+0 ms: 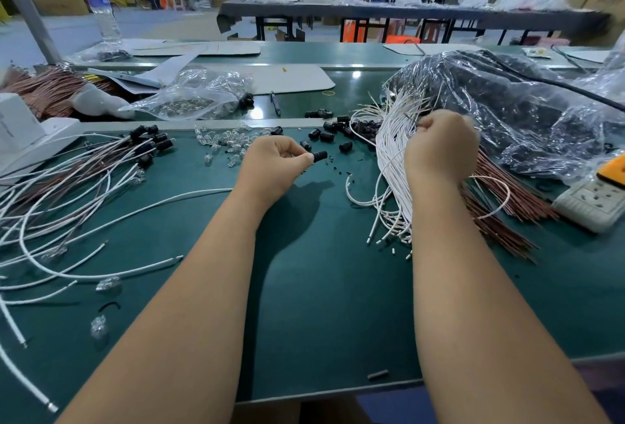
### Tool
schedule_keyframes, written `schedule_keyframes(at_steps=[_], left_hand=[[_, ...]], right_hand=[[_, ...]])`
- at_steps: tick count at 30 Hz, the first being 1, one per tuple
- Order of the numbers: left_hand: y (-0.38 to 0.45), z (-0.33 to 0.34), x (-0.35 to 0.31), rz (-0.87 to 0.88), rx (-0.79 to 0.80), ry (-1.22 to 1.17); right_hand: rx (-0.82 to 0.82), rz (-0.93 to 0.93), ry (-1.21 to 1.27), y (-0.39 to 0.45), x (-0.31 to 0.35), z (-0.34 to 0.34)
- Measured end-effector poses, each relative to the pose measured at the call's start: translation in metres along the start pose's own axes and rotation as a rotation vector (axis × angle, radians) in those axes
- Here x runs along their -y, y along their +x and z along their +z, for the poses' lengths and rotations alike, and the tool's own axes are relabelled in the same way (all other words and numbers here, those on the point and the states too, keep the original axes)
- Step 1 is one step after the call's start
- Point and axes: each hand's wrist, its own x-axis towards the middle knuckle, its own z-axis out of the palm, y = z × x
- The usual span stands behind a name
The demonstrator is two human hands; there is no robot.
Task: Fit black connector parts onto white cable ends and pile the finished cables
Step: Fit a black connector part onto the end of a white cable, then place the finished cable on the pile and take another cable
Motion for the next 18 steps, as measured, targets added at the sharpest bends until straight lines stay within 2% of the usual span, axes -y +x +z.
schedule_keyframes(at_steps=[2,4,6,8,10,12,15,18], left_hand=[[0.0,-0.001,-0.001,-0.013,-0.032,-0.054],[0.001,-0.002,-0.001,-0.018,-0.079,-0.138],[0.001,-0.004,-0.002,-0.005,-0.162,-0.214],[0.002,-0.007,-0.003,0.038,-0.353,-0.191],[0.004,-0.013,-0.003,0.107,-0.586,-0.135],[0.005,-0.019,-0.004,0.175,-0.711,-0.087],[0.007,-0.018,-0.003,0.234,-0.685,-0.016],[0.007,-0.01,-0.001,0.274,-0.539,0.059]], right_hand=[[-0.14,-0.146,0.031,-0.003,0.009,0.008],[-0.235,-0.384,0.058,-0.016,0.028,0.016],[-0.236,-0.664,0.146,-0.034,0.044,0.027],[-0.17,-0.794,0.435,-0.058,0.054,0.037],[-0.053,-0.64,0.798,-0.072,0.064,0.041],[0.067,-0.3,1.104,-0.073,0.071,0.039],[0.215,0.137,1.461,-0.053,0.064,0.035],[0.412,0.398,1.734,-0.037,0.05,0.032]])
